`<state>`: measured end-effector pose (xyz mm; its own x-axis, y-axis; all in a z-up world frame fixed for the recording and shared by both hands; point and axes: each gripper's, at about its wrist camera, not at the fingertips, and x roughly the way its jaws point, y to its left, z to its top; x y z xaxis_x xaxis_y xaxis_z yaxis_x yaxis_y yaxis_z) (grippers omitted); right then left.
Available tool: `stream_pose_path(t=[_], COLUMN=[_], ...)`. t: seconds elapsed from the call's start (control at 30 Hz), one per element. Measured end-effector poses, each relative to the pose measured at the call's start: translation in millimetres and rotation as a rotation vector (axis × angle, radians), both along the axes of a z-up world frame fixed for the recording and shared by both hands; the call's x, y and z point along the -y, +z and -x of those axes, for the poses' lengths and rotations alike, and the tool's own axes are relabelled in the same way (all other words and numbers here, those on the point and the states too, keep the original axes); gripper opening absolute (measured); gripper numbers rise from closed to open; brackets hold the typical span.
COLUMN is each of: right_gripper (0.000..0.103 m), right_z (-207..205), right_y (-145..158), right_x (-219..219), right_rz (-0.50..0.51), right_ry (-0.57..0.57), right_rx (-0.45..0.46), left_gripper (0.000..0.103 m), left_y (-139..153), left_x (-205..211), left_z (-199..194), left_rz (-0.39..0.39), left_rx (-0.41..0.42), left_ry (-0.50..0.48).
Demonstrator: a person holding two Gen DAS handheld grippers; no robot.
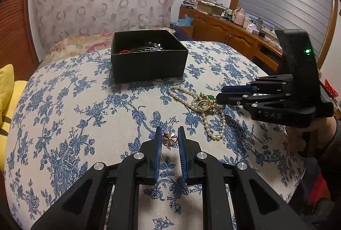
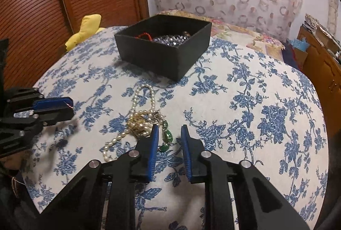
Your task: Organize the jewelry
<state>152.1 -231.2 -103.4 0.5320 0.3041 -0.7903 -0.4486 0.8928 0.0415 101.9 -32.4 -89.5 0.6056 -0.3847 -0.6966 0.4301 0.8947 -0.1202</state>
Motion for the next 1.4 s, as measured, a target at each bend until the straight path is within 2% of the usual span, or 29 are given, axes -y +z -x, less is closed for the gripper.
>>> stream_pose_path(t=[0.17,0.2,0.33,0.5,1.0,1.4], right_gripper=[0.022,0.013,0.007,0.007,0.007,0.007], right_z=[-1.4,-1.4,-2.0,3.4,27.2,28.5], right_y=[-5.9,-5.9,-4.5,6.2,68.4,87.0], right_x=[-3.2,-3.1,-1.5,10.1,27.9,22.4], right_rz=[0.039,0.043,0.047,0.022,-0.029,-0.031], right_ry=[0.014,0.015,0.028,0.008,0.0,0.01], right_rx=[0.006,0.007,0.002,0.03,0.174,0.224], left_gripper=[0.014,0.014,0.014,0.014,0.014,0.014], left_y=[-0.4,-0.3,1.6,5.8,8.6,30.1], left_x=[-0.6,-0.7,-1.5,-2.2,4.8,1.3], left_z=[0.6,0.6,2.9,4.0,0.1,-12.2], left_rz=[0.001,0.002,0.002,0.003,-0.007,-0.003], left_rx=[-0.002,-0.001,0.003,0.01,0.013,0.066], left_ry=[0.001,0.001,0.003,0.006,-0.004,0.012])
